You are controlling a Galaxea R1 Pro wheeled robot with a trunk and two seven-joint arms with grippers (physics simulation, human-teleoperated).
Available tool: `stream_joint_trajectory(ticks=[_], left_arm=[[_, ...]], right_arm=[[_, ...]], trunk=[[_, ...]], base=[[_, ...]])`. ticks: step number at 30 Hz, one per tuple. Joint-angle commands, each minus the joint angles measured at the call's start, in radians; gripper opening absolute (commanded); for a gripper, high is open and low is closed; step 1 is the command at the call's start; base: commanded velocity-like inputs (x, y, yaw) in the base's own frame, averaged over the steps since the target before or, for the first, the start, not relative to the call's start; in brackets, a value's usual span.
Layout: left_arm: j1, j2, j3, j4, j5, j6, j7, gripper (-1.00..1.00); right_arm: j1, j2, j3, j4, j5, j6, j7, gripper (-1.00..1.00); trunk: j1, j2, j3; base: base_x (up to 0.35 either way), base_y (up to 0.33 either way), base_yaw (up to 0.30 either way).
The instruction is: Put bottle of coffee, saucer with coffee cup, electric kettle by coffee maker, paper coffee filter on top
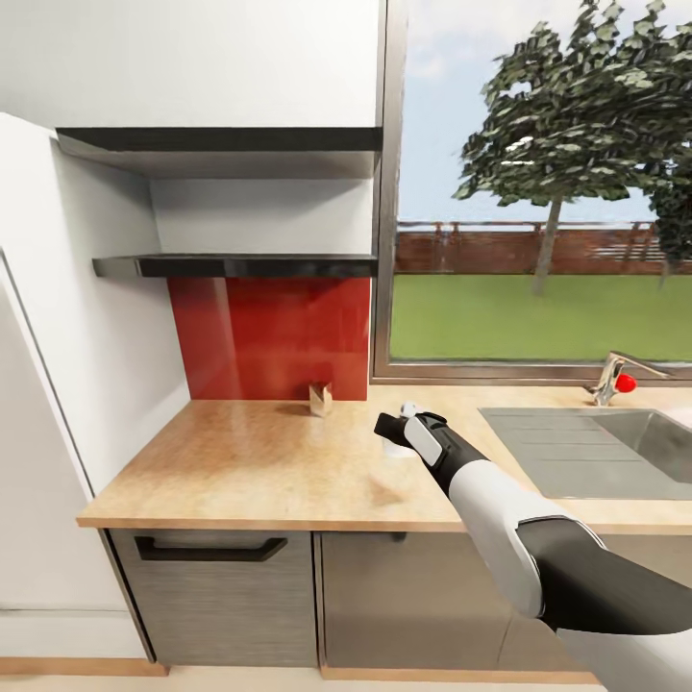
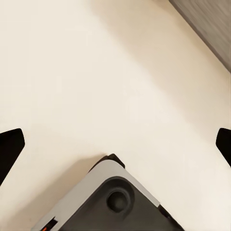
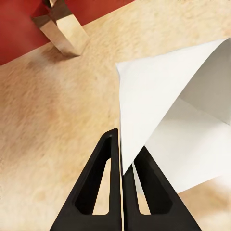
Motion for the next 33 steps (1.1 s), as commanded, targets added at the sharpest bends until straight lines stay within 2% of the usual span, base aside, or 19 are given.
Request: stream_joint_trajectory(ticks=[1,27,28,33], left_arm=[[0.001,0.000,-0.008,-0.001,0.011,-0.002,-0.003,1.00],[0.001,-0.001,-0.007,-0.001,0.011,-0.002,-0.001,1.00],[0.000,-0.001,-0.007,-0.001,0.011,-0.002,-0.001,1.00],[0.001,-0.001,-0.007,-0.001,0.011,-0.002,-0.001,1.00]], right_arm=[[0.000,0.000,0.004,-0.002,-0.010,0.003,-0.008,-1.00],[0.000,0.000,0.003,-0.002,-0.010,0.003,-0.005,-1.00],[0.000,0.000,0.002,-0.002,-0.010,0.002,0.050,-1.00],[0.000,0.000,0.002,-0.002,-0.009,0.002,0.074,-1.00]], trunk=[[-0.004,0.007,0.003],[-0.007,0.014,0.006],[-0.007,0.014,0.006],[-0.007,0.014,0.006]], base=[[0.000,0.000,0.000],[0.000,0.000,0.000],[0.000,0.000,0.000],[0.000,0.000,-0.030]])
